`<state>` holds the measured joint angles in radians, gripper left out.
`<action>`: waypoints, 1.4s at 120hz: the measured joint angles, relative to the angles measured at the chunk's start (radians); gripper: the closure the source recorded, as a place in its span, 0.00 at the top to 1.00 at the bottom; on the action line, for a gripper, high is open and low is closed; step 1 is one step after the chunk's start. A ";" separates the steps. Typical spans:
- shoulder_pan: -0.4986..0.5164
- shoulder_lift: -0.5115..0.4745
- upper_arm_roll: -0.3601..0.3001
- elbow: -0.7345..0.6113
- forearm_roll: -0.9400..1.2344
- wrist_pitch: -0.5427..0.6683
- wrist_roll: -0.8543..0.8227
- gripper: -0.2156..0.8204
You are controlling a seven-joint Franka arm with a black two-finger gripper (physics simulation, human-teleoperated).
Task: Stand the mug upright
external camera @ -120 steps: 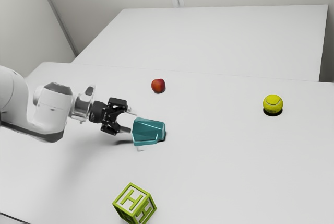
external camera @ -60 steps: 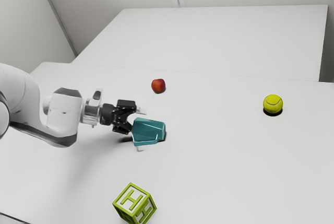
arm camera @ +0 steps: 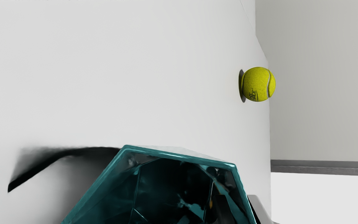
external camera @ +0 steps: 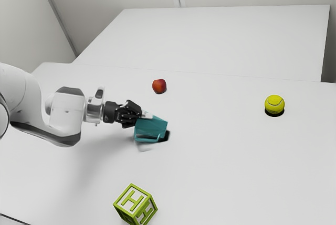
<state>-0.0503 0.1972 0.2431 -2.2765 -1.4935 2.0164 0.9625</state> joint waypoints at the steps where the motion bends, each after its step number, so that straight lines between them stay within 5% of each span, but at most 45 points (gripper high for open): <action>1: 0.000 0.000 -0.001 0.000 0.000 0.001 0.000 0.10; 25: 0.000 -0.026 -0.017 0.069 0.064 0.024 -0.004 0.07; 55: 0.004 -0.038 -0.097 0.363 0.896 0.052 -0.176 0.07; 82: -0.003 0.013 -0.135 0.399 1.356 0.131 -0.400 0.07; 139: -0.007 0.096 -0.142 0.334 1.442 0.320 -0.792 0.08; 168: -0.007 0.093 -0.142 0.322 1.411 0.345 -0.906 0.52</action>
<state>-0.0568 0.2904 0.1012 -1.9545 -0.0822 2.3609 0.0561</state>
